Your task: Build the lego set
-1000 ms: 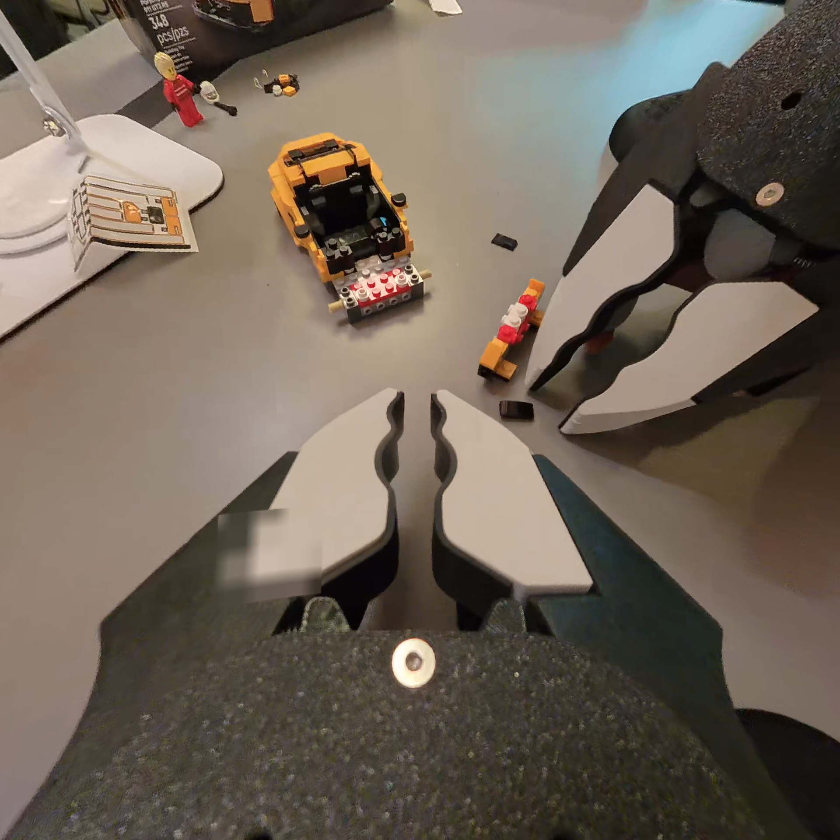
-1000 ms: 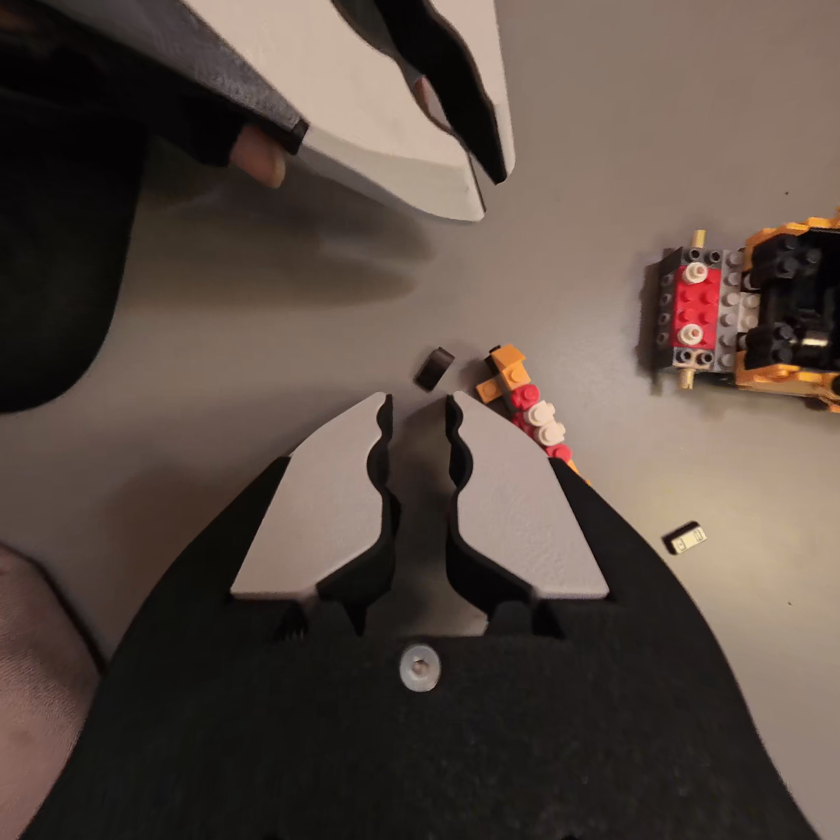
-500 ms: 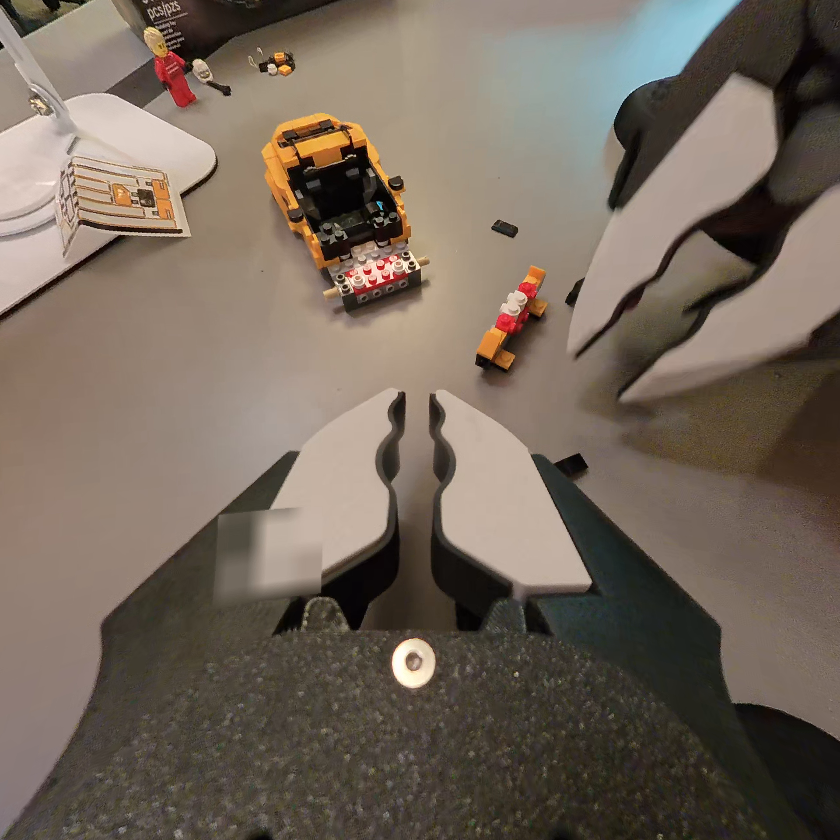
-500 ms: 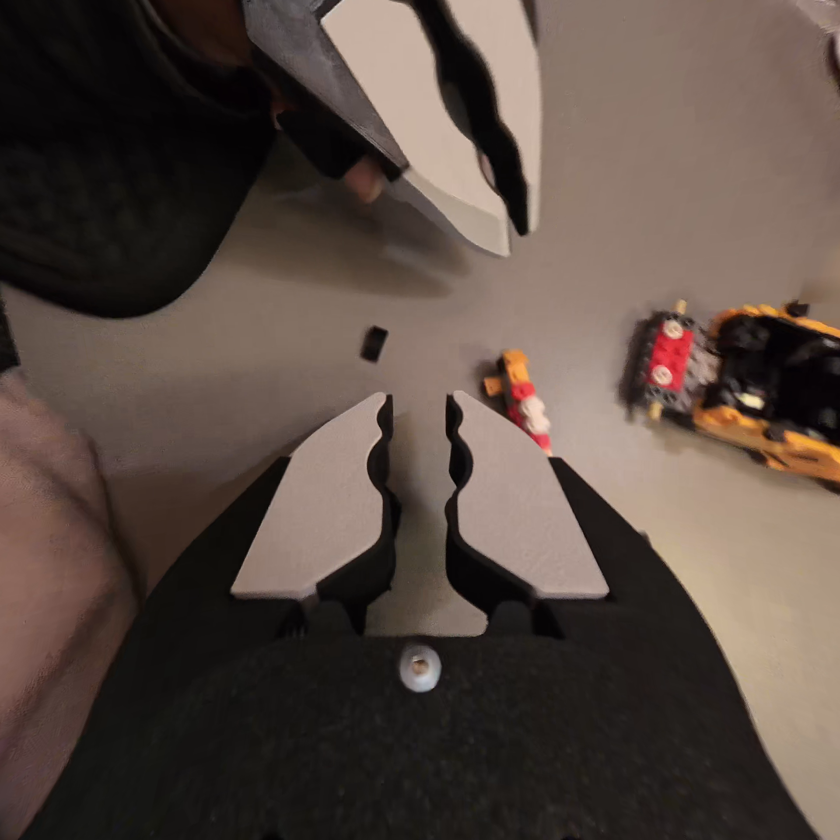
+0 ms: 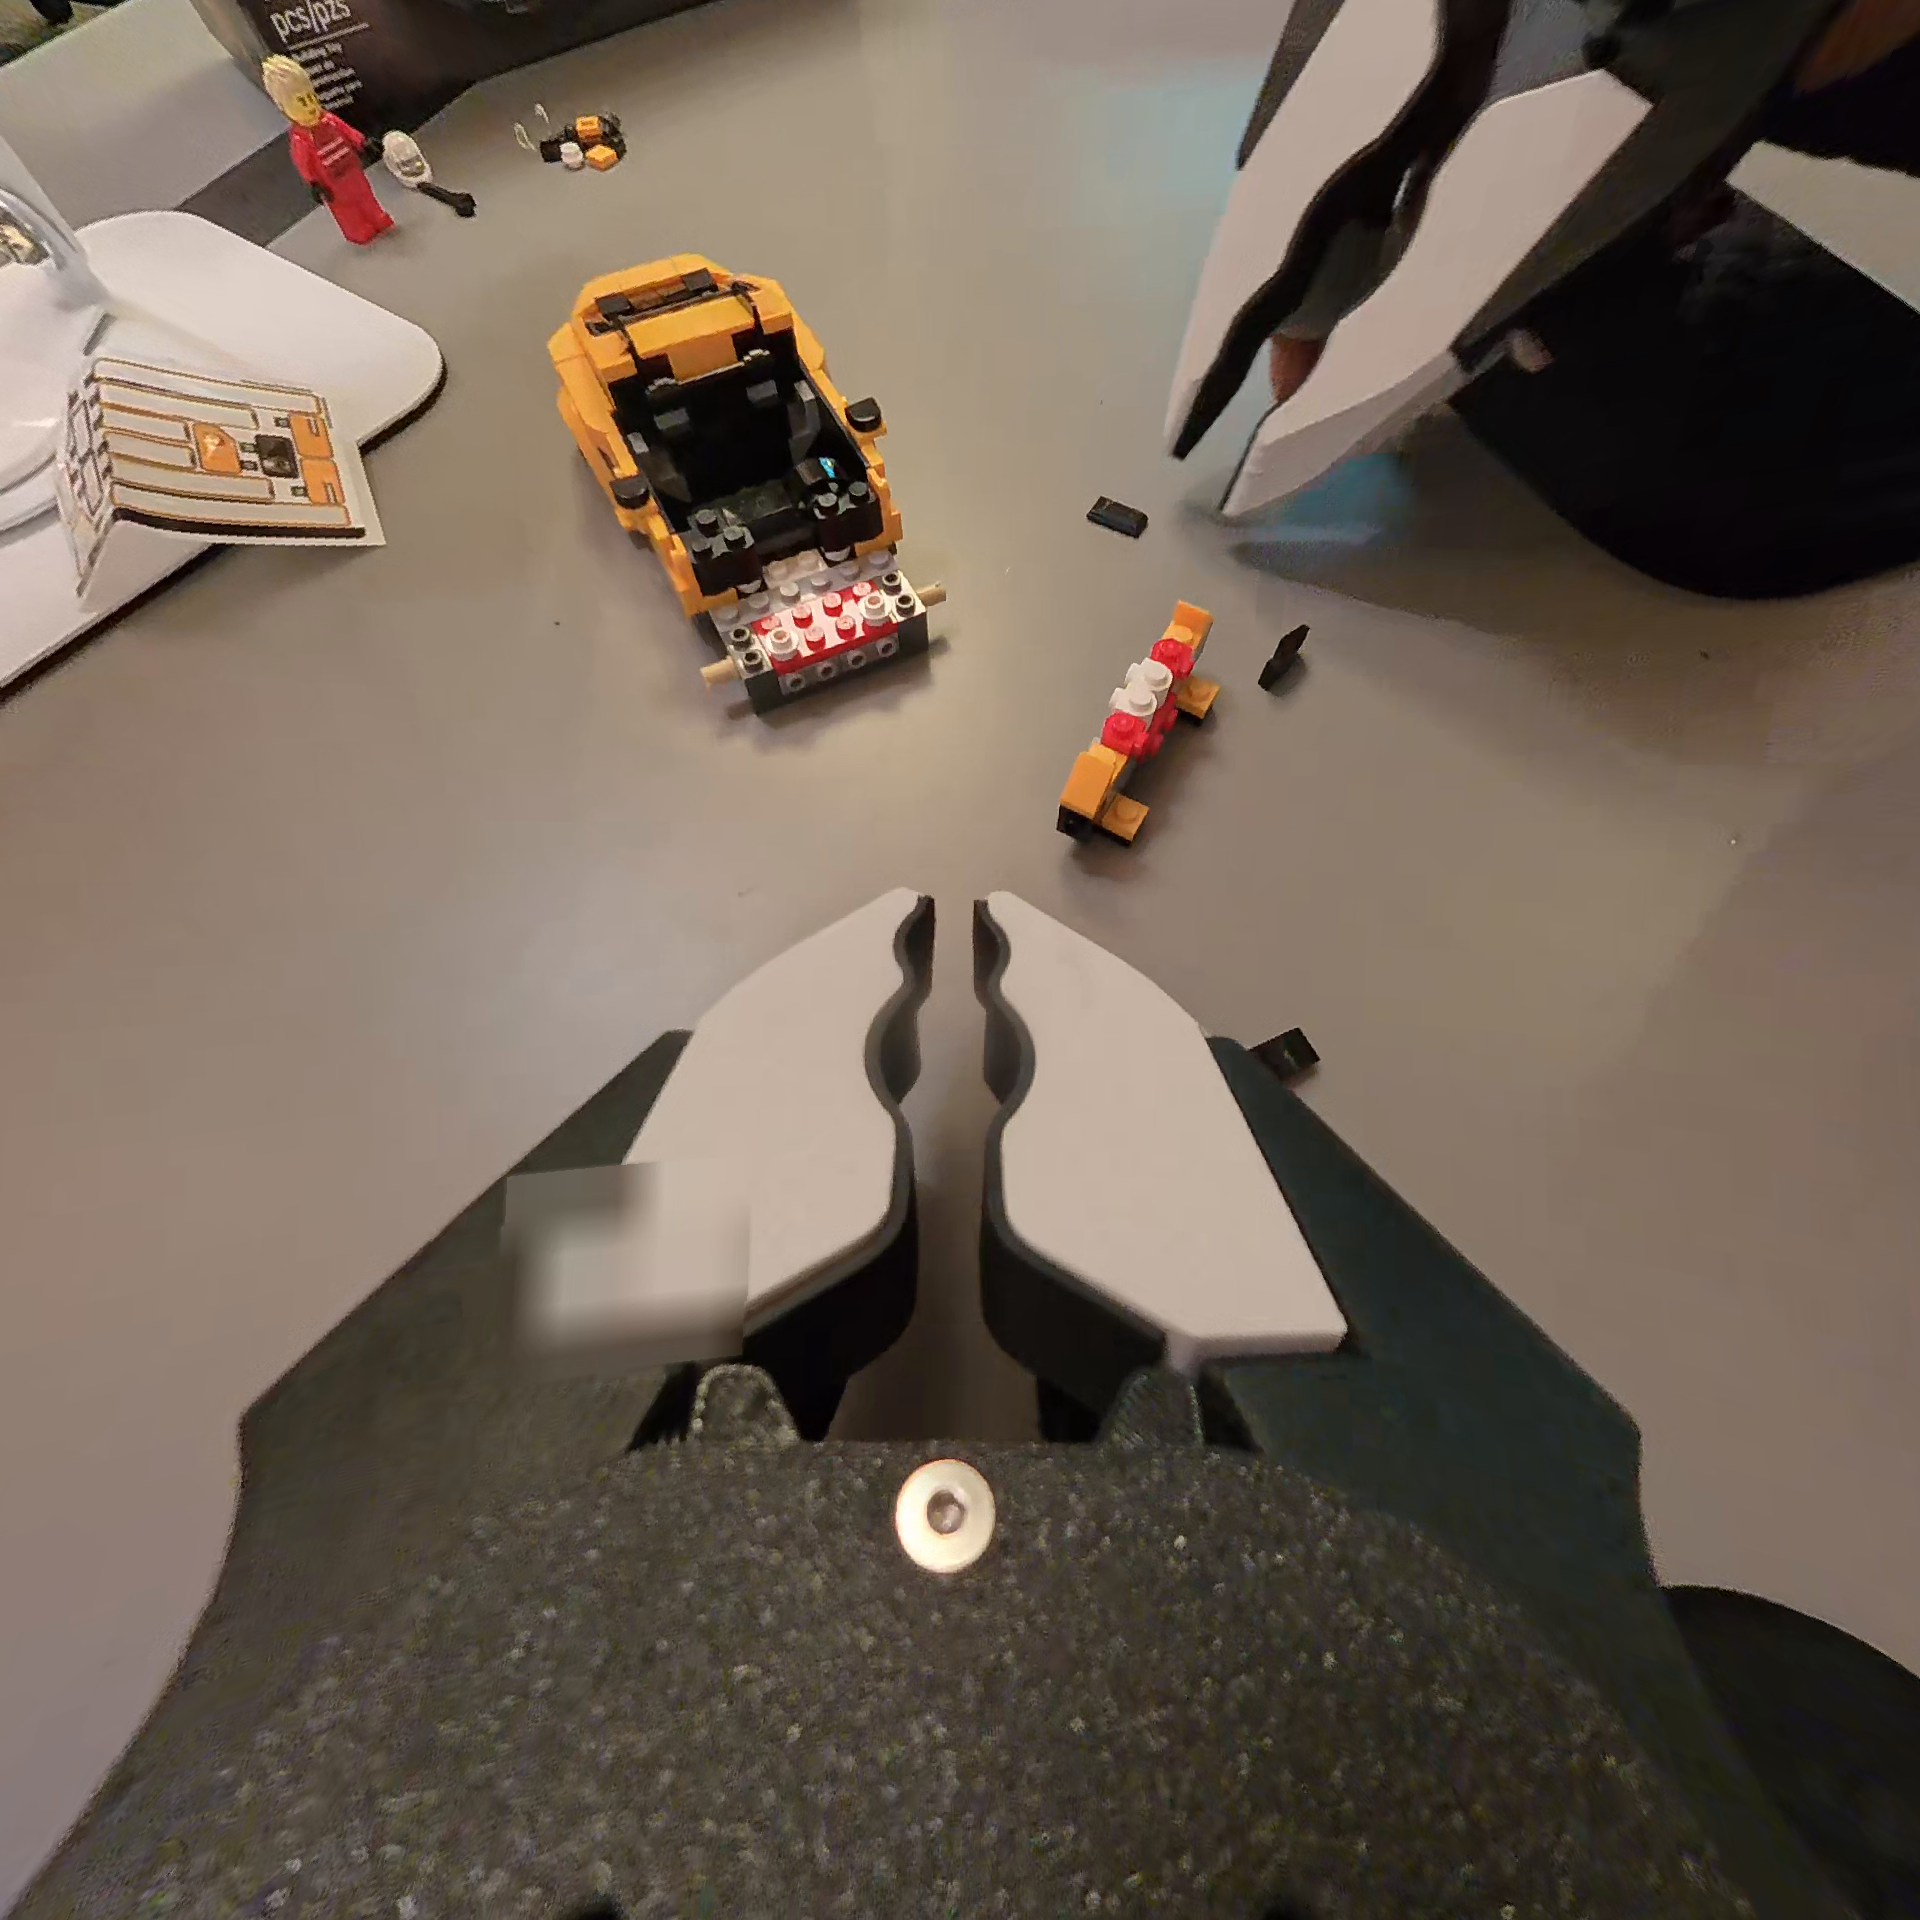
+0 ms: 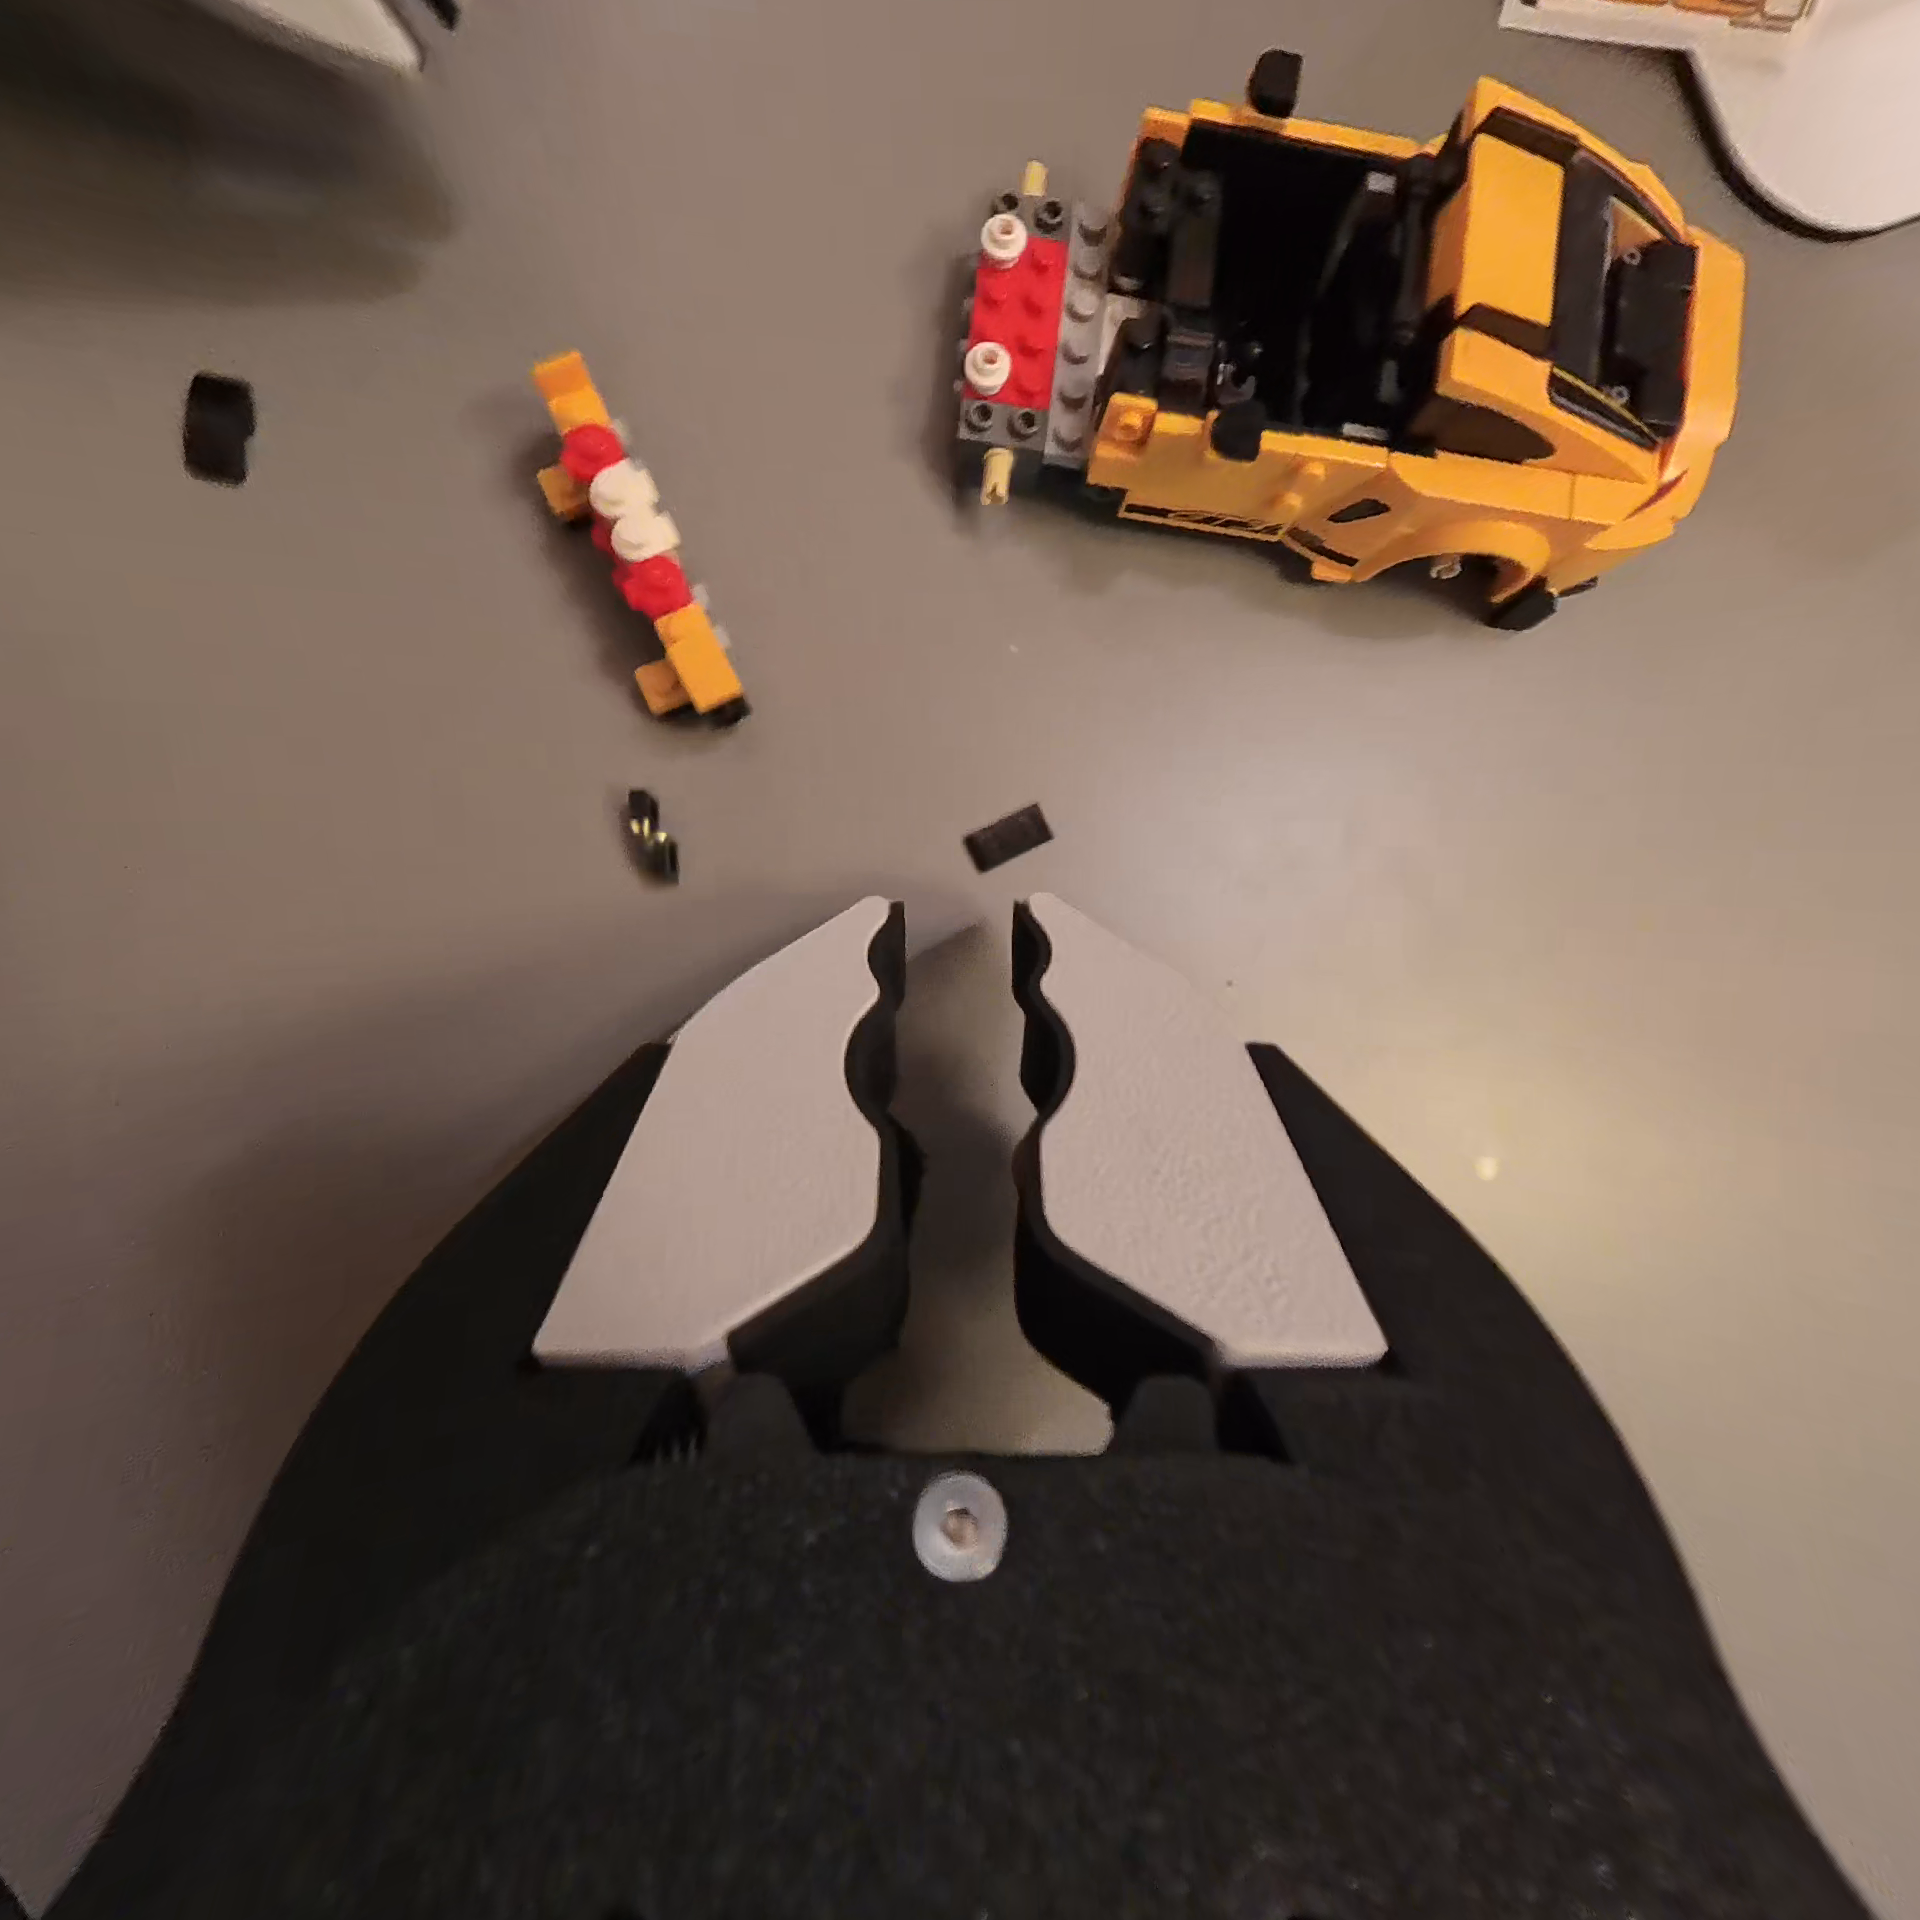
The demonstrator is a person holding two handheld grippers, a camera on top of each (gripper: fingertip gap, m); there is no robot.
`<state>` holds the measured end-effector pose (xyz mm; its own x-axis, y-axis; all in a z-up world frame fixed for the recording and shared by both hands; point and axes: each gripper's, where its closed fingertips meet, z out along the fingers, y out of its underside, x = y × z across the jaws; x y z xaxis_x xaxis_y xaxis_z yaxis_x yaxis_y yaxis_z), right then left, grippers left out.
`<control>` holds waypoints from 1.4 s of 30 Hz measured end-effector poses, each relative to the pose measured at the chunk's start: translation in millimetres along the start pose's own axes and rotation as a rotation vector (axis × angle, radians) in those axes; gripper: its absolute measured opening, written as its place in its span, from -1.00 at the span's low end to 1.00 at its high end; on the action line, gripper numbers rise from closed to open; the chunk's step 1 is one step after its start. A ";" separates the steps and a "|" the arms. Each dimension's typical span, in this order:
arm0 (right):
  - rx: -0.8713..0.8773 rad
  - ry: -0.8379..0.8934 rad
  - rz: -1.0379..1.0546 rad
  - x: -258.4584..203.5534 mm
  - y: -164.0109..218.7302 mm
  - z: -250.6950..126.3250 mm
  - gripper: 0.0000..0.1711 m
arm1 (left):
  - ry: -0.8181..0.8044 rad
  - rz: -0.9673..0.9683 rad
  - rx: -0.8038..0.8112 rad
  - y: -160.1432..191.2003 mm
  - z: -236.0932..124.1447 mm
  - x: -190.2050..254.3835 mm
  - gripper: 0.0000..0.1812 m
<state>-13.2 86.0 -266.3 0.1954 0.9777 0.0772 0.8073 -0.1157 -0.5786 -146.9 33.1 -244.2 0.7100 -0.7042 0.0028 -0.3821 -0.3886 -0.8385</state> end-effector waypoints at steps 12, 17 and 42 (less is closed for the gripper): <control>-0.149 -0.070 0.015 3.6 -9.4 17.8 -0.89 | 0.032 0.003 -0.009 2.3 2.2 5.1 -0.93; -0.185 -0.177 -0.217 0.8 -12.0 19.0 -0.91 | 0.037 0.001 -0.009 2.4 2.0 5.6 -0.93; -0.177 -0.261 -0.326 -10.2 -36.0 5.9 -0.94 | 0.162 0.006 -0.005 -2.4 14.0 19.3 -0.79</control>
<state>-47.5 81.3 -251.0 -0.2140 0.9768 0.0119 0.8905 0.2001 -0.4087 -124.0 28.8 -249.7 0.6033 -0.7929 0.0857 -0.3891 -0.3865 -0.8362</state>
